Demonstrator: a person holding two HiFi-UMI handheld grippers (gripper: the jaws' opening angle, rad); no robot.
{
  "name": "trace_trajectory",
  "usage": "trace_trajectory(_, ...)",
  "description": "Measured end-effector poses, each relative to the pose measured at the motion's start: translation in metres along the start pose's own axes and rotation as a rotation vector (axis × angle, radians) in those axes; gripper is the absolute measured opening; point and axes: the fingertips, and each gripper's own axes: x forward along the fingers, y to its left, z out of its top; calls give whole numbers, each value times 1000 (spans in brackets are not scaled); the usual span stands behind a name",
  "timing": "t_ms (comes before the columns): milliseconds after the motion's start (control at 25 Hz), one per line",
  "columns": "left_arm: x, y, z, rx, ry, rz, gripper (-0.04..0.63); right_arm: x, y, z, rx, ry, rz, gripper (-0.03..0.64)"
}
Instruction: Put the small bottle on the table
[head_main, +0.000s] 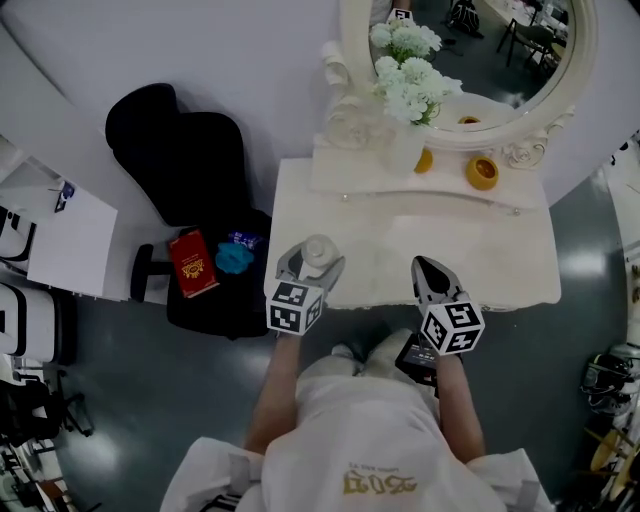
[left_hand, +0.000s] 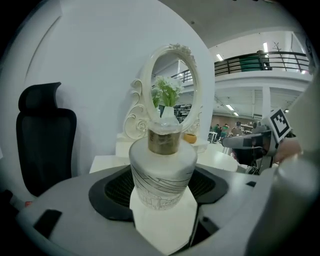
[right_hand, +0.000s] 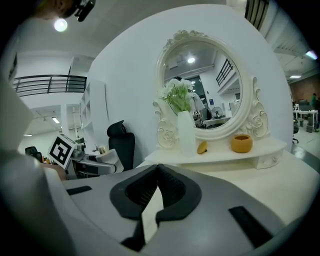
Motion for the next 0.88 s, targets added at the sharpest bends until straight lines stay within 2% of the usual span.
trace_trajectory(240,16,9,5,1,7,-9,345,20,-1,4,-8,9,16,12)
trace_trajectory(440,34,12,0,46,51,-16,345,38,-15,-2,12,22,18,12)
trace_trajectory(720,55,23,-9,13,81,-12,345,62,-27,-9,7,64,31,12)
trace_trajectory(880,70,26,-26,11,131,-15,345,69,-35,-22,10,107,27,12)
